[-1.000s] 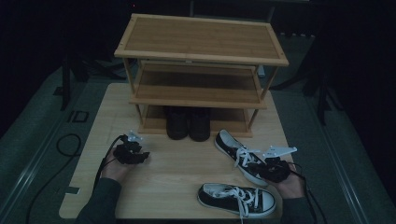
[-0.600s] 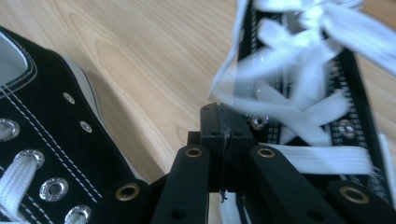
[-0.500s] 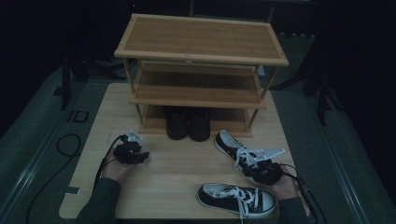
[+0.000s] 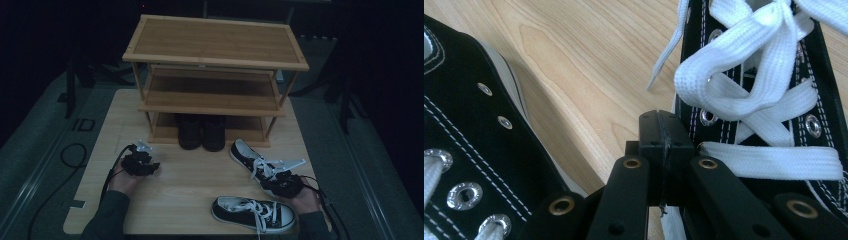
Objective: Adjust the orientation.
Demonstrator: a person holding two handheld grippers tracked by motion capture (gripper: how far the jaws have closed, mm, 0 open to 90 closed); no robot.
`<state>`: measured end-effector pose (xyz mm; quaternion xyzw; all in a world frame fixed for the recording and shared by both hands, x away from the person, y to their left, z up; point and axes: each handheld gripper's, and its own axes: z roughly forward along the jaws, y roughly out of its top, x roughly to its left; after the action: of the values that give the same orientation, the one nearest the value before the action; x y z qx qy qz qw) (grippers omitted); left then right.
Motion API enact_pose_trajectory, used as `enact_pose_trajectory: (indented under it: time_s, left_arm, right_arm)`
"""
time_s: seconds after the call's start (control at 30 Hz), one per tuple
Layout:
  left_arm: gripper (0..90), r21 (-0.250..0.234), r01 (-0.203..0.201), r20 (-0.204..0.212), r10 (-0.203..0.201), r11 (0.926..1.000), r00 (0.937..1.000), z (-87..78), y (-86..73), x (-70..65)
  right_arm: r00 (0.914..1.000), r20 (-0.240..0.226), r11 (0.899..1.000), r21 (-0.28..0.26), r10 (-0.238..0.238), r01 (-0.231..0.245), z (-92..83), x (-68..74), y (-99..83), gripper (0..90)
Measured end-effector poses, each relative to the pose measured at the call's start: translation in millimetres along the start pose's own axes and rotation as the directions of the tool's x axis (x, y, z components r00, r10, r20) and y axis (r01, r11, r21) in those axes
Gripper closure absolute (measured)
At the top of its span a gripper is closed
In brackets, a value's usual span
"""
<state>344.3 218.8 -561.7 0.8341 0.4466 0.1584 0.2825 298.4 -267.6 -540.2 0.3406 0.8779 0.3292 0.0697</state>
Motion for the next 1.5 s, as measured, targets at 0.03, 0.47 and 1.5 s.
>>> enact_pose_trajectory:
  time_s: [0.03, 0.47, 1.5]
  left_arm:
    - [55.1, 0.000, 0.000, 0.000, 0.000, 1.0000, 1.0000, 0.0, 0.0, 0.0]
    - [55.1, 0.002, -0.001, -0.001, 0.001, 1.0000, 1.0000, -0.1, 0.1, -0.1]
    - [55.2, -0.001, -0.002, 0.000, 0.002, 1.0000, 1.0000, 0.0, -0.2, 0.0]
  right_arm:
    - [1.0000, -0.002, 1.000, 0.000, 0.000, 0.000, -0.2, -0.3, -0.1, 89.6]
    - [0.9990, 0.035, 1.000, 0.013, 0.027, -0.027, -9.3, -8.6, -7.6, 89.7]
    - [0.9546, 0.241, 0.985, -0.051, 0.175, -0.168, -26.0, -35.5, -24.7, 89.7]
